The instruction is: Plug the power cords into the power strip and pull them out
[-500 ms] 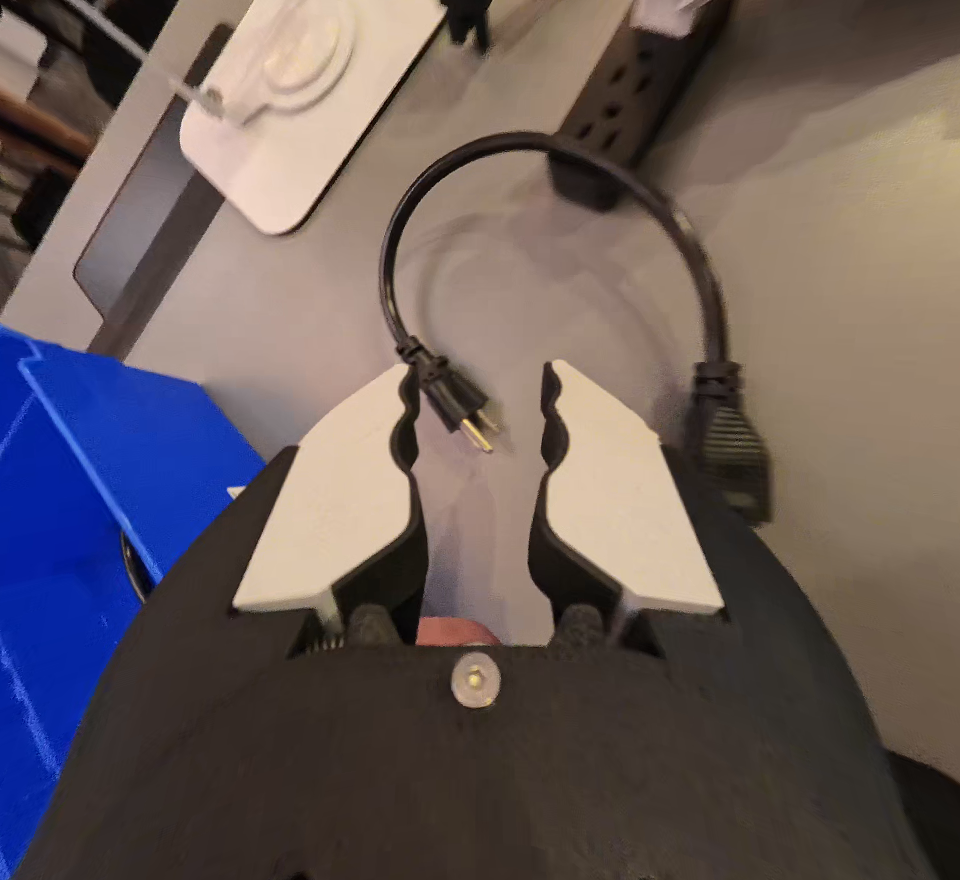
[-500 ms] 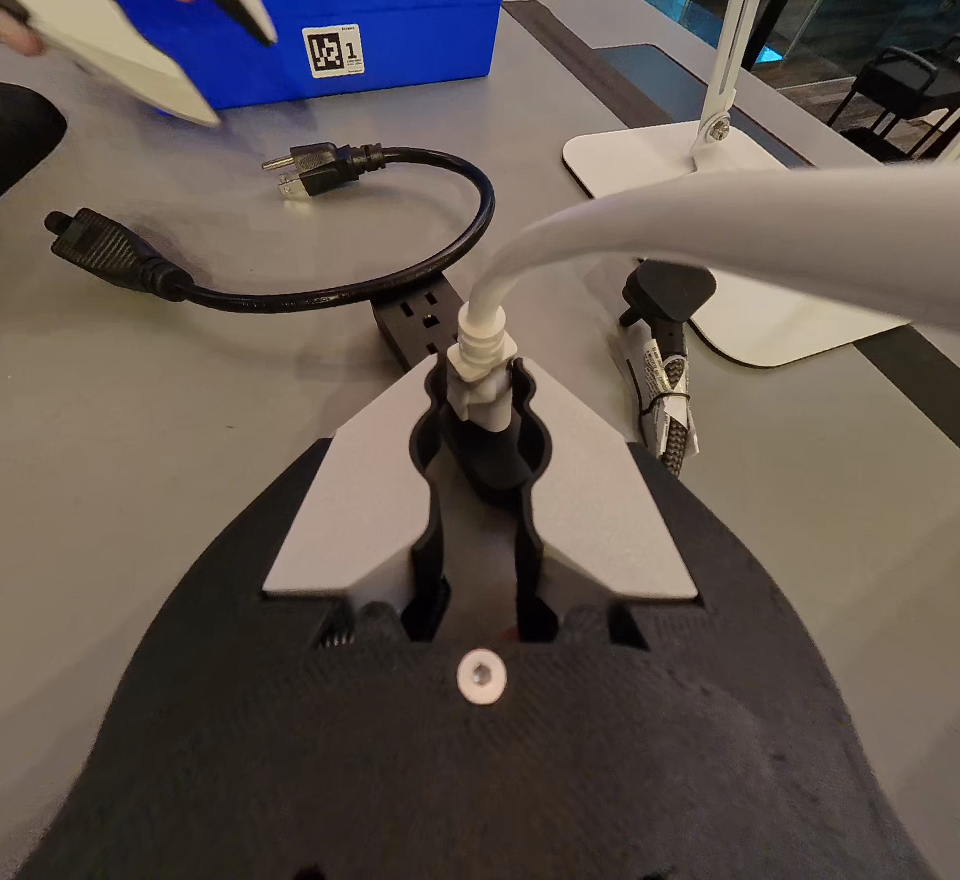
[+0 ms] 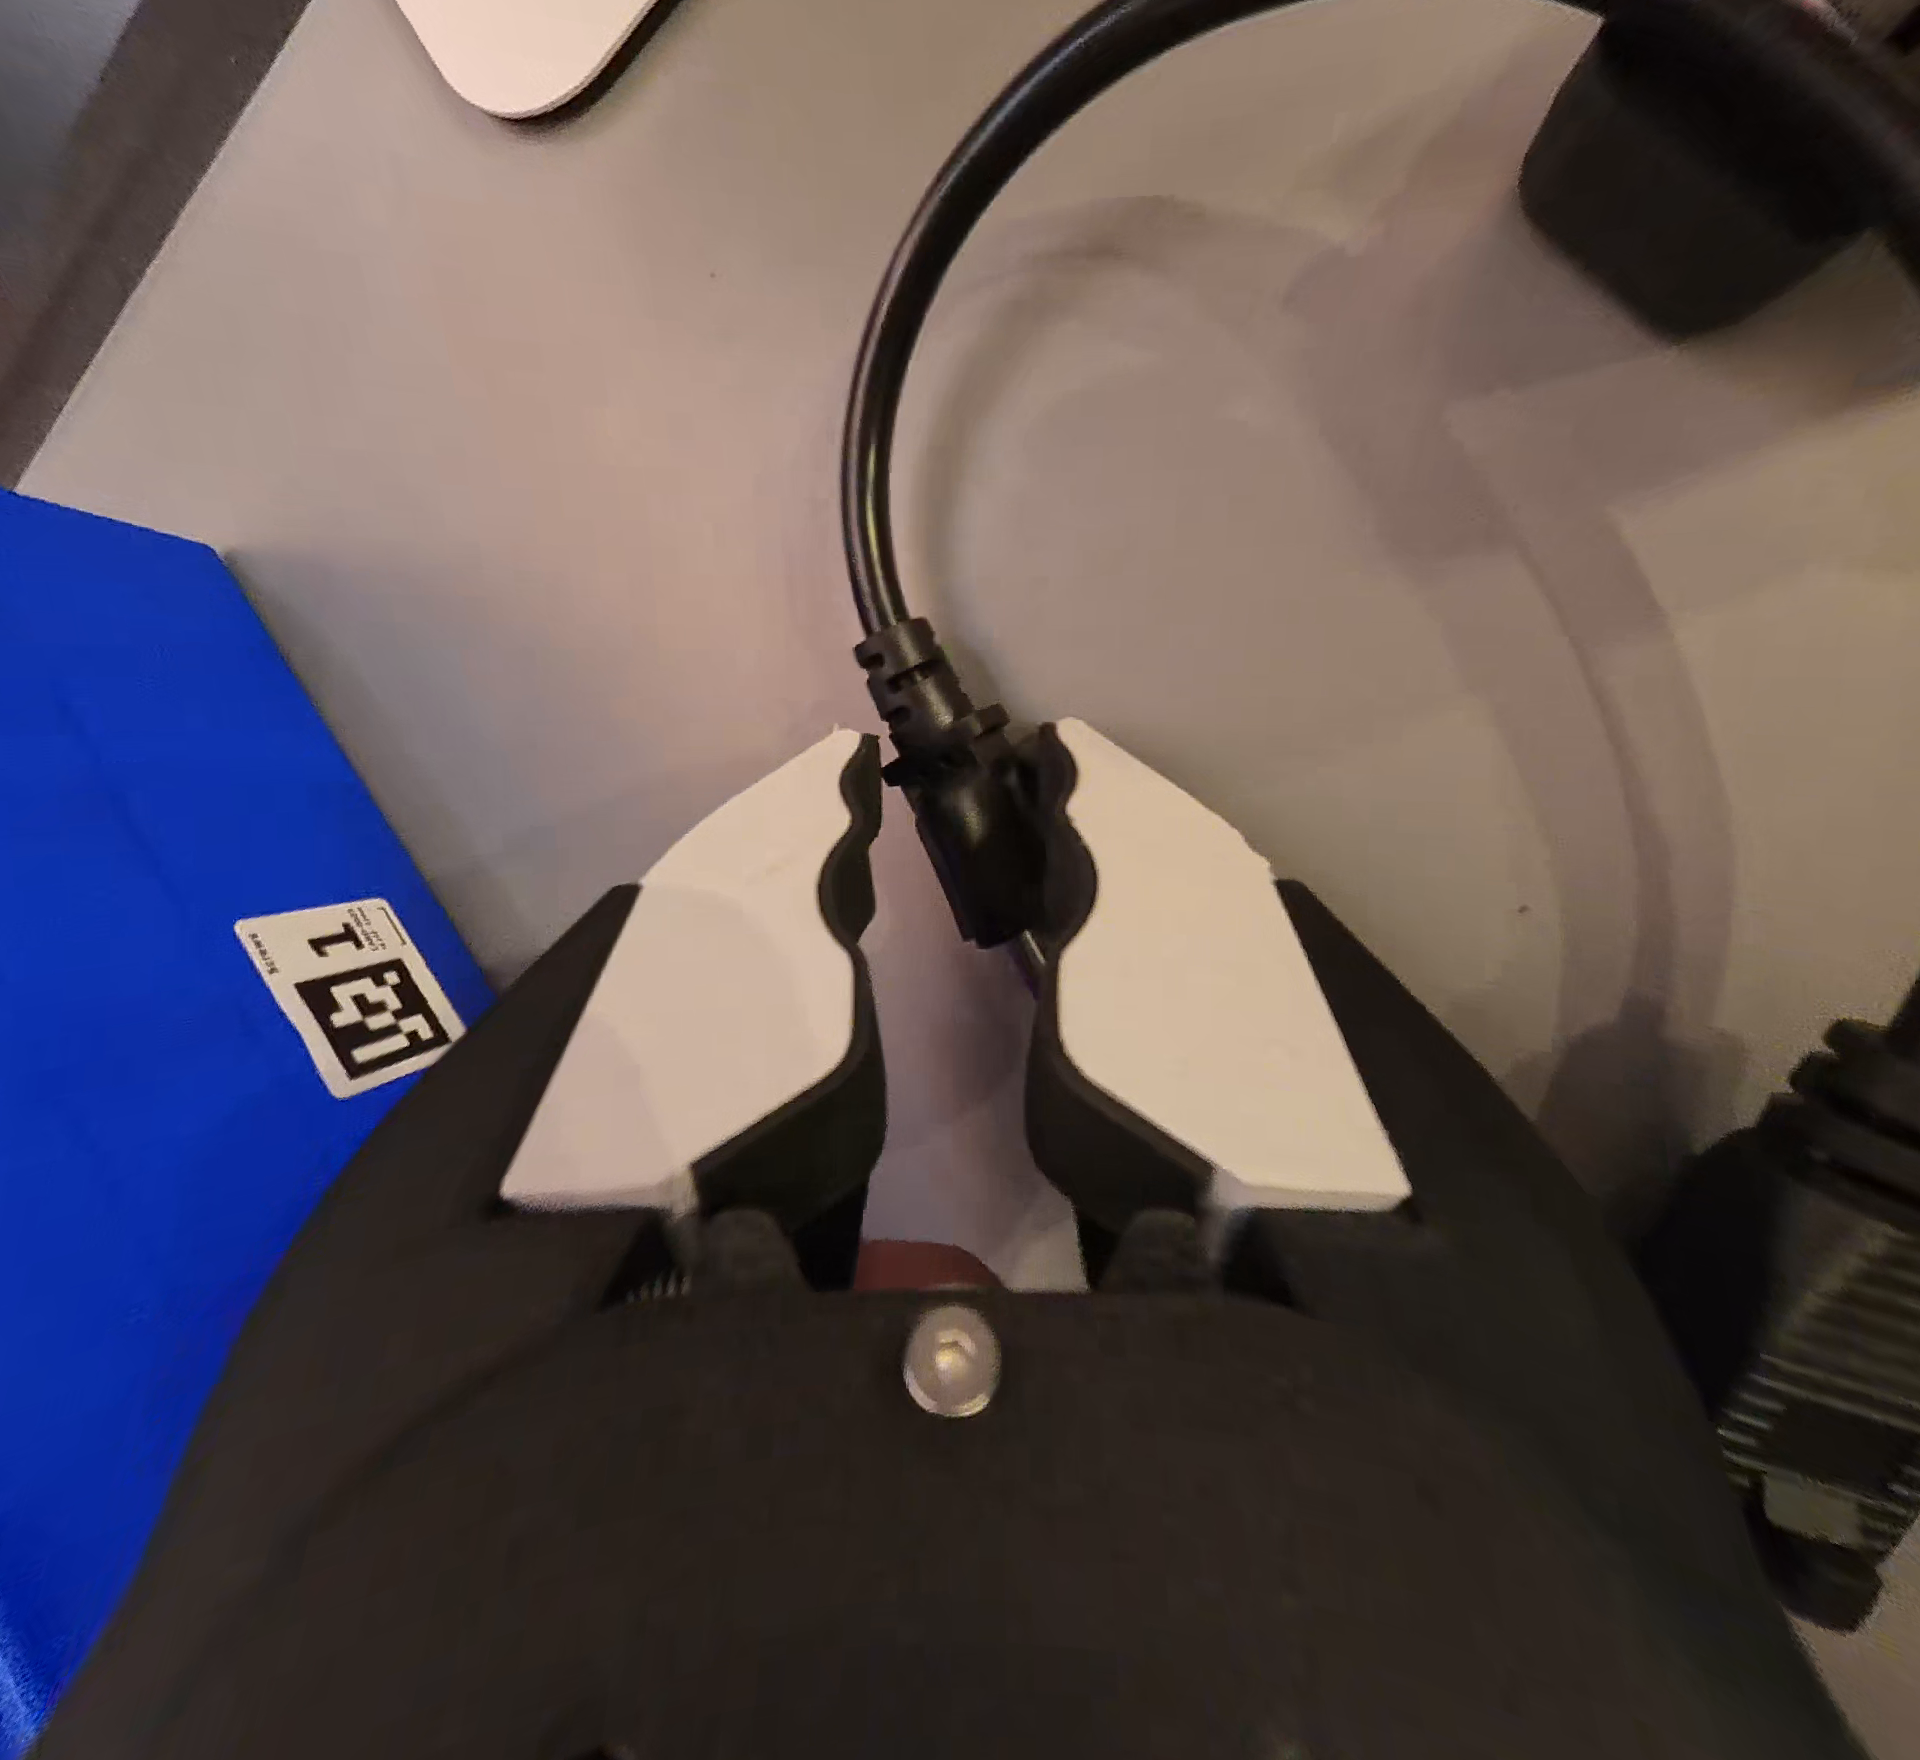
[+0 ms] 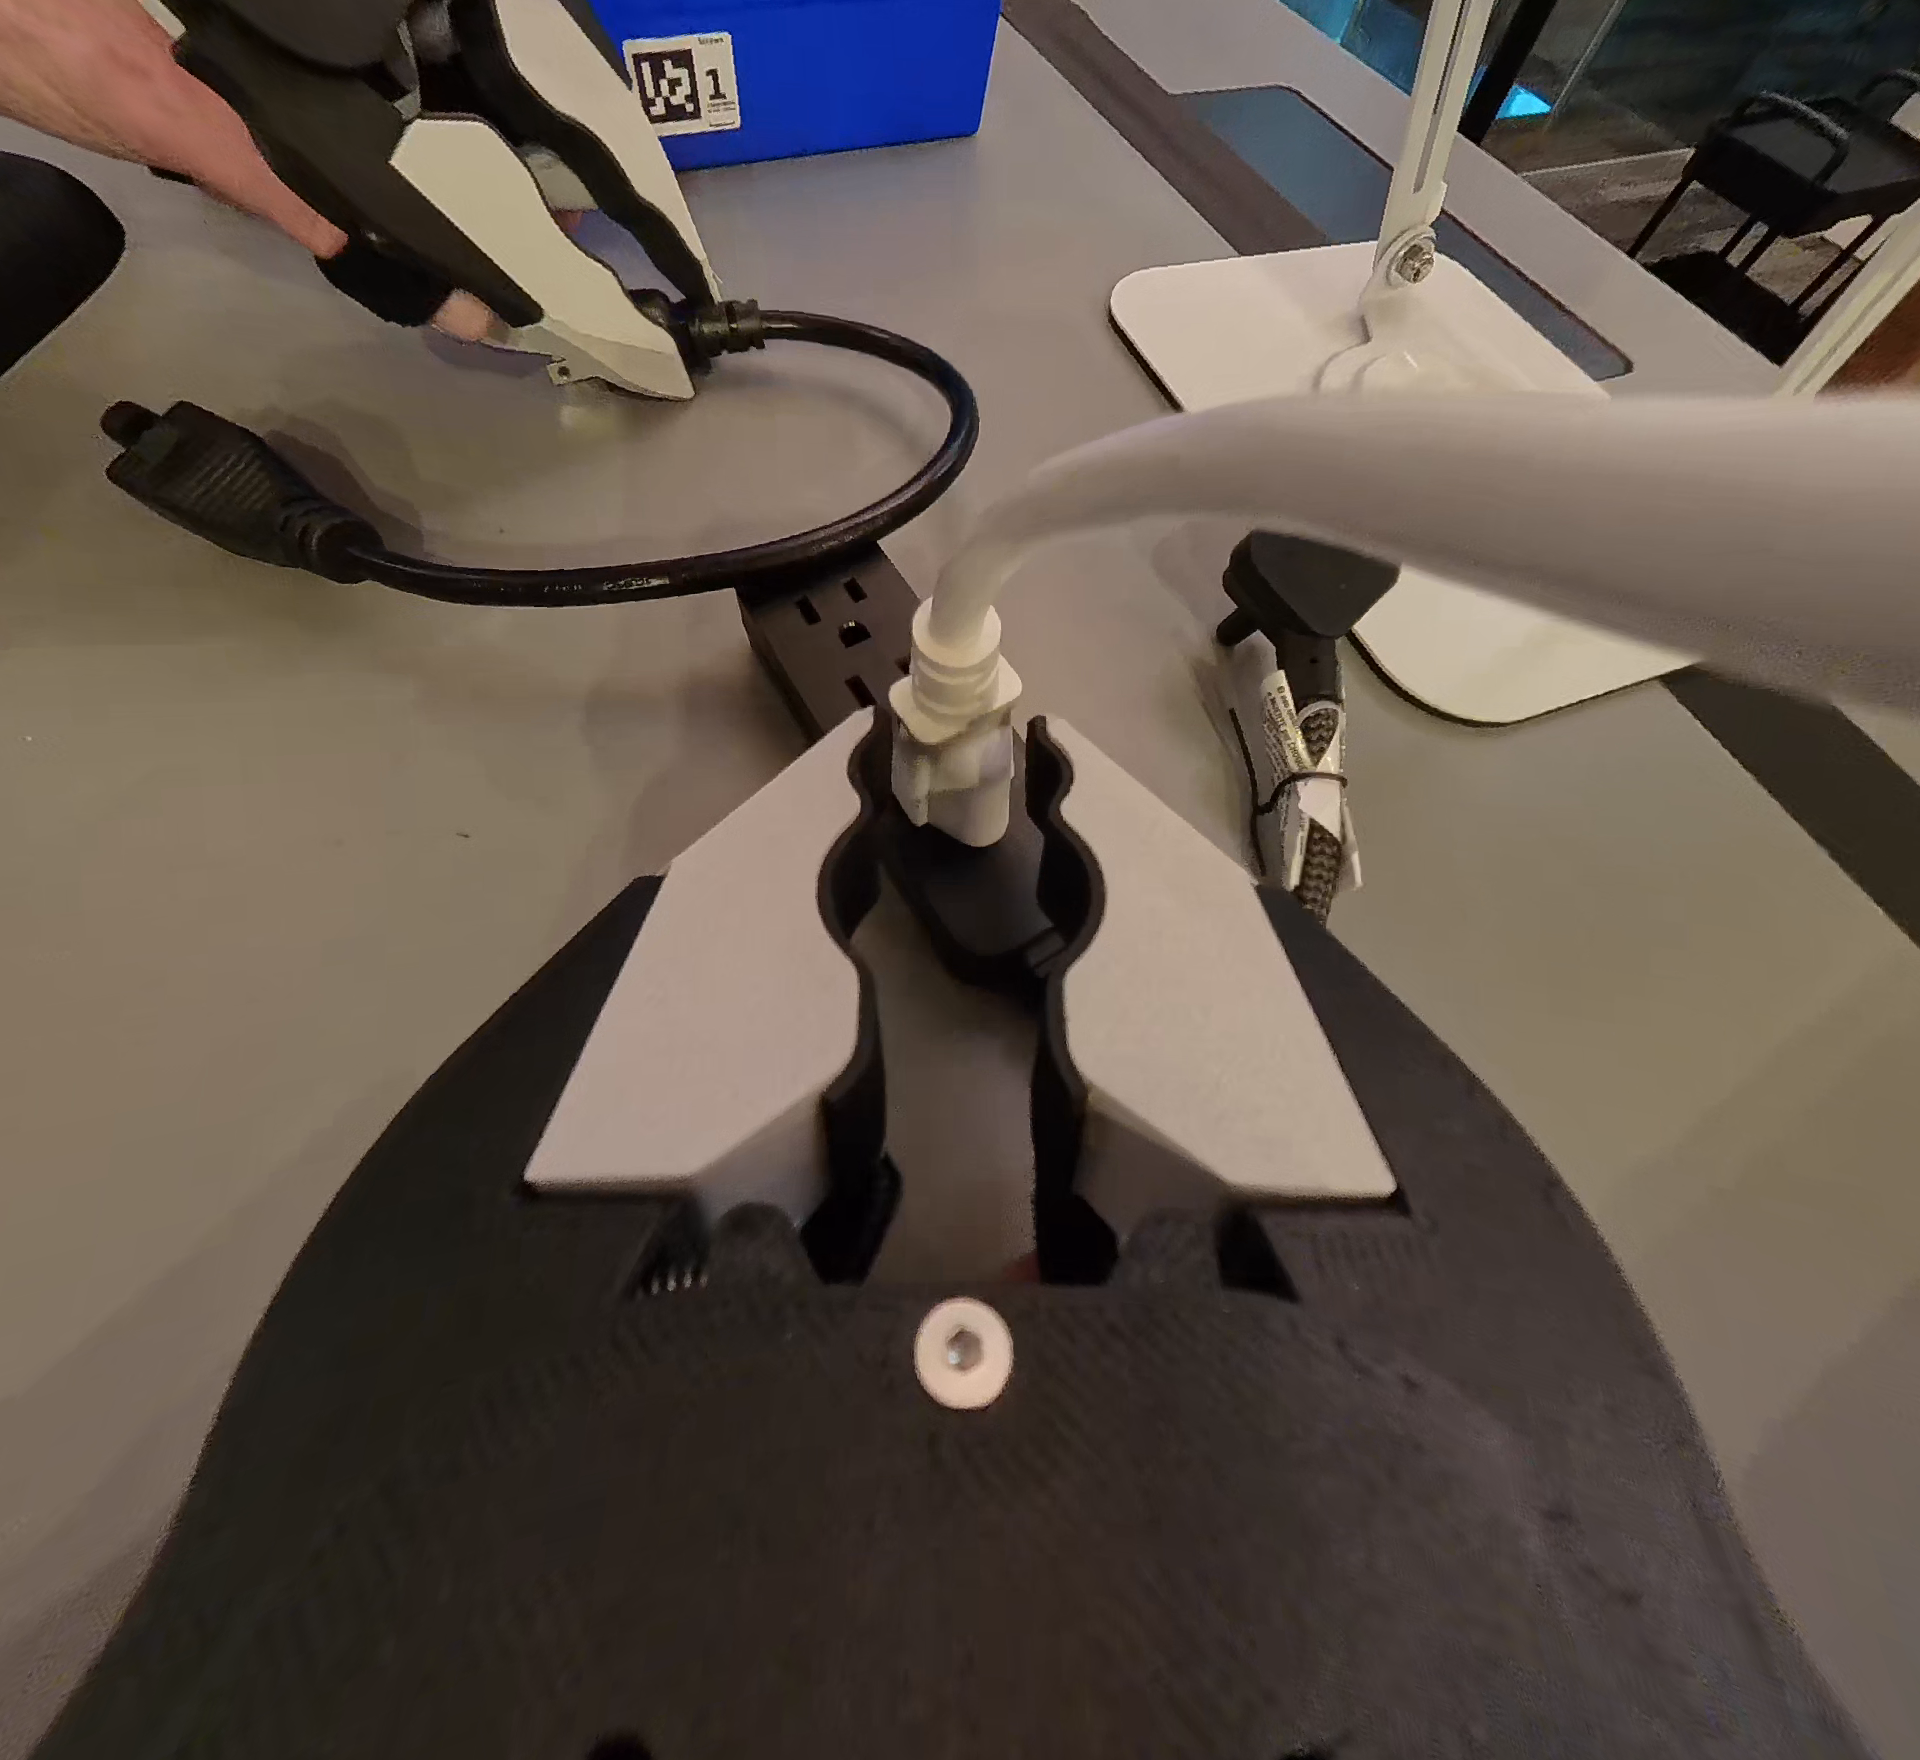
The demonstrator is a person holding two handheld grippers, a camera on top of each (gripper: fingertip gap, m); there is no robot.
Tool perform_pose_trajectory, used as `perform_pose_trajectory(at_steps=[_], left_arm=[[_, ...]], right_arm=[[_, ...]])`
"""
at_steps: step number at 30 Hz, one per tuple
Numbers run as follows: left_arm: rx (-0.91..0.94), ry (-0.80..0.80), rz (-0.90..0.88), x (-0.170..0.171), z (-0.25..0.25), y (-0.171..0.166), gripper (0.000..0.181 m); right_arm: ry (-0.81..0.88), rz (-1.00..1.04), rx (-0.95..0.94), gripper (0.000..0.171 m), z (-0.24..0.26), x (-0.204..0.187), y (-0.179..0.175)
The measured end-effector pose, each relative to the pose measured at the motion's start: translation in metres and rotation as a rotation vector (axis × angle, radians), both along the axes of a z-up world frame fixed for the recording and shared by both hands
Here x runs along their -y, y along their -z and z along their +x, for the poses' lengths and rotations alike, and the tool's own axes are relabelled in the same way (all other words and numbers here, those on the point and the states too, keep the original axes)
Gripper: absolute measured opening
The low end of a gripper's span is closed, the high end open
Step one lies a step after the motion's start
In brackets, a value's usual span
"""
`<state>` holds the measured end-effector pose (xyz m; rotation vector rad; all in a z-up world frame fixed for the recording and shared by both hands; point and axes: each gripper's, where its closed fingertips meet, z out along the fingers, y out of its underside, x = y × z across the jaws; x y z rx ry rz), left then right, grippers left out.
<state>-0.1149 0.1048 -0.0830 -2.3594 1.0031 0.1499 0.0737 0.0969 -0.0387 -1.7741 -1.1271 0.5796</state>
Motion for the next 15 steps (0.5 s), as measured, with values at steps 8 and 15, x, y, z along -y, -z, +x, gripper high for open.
perform_pose_trajectory(at_steps=[8, 15], left_arm=[[0.06, -0.003, 0.098, -0.004, 0.005, -0.008, 0.025], [0.121, 0.002, 0.137, -0.01, 0.01, -0.019, 0.025]], right_arm=[[0.017, -0.035, 0.129, 0.034, 0.019, 0.005, -0.002], [0.015, -0.204, 0.234, 0.054, 0.041, 0.033, 0.007]])
